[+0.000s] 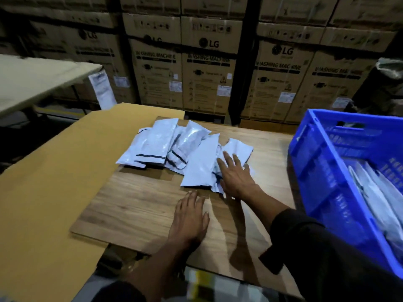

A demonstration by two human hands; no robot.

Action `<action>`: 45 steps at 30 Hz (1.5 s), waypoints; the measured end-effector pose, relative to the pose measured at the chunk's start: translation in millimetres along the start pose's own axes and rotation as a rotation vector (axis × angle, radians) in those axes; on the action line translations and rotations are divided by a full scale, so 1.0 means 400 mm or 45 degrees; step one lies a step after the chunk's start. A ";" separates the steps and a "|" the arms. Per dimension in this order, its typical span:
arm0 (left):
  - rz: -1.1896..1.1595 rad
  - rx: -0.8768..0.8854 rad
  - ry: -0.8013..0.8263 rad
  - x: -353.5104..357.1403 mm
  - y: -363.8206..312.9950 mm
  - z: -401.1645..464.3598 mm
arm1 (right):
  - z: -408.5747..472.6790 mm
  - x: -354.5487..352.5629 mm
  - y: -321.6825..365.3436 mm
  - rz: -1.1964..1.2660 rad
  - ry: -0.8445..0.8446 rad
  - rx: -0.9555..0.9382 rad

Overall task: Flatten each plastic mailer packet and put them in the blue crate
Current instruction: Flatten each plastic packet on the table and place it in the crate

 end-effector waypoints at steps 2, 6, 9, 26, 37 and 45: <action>-0.004 0.013 -0.029 0.002 -0.005 -0.002 | 0.040 0.009 -0.001 0.056 0.037 0.062; 0.006 0.019 -0.037 0.003 -0.003 -0.002 | 0.048 0.058 -0.022 0.134 0.070 0.104; 0.022 0.000 -0.003 0.004 -0.006 -0.002 | -0.017 0.072 -0.041 0.106 -0.029 0.063; -0.109 0.262 -0.026 -0.005 -0.054 -0.086 | -0.440 0.104 -0.014 0.283 -0.176 0.349; -0.344 0.592 -0.280 -0.088 -0.163 -0.188 | -0.464 0.090 0.143 0.235 -0.100 -0.604; -0.187 0.336 -0.111 -0.008 -0.133 -0.180 | -0.499 0.123 0.113 0.121 -0.282 -0.013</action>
Point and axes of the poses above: each hand's wrist, its own z-axis towards the middle knuckle, its own x-axis out of the palm, y = z × x, the point moved 5 cm from there along z, towards the middle knuckle, and after that the axes turned 7 degrees about -x, right-handed, at the moved point
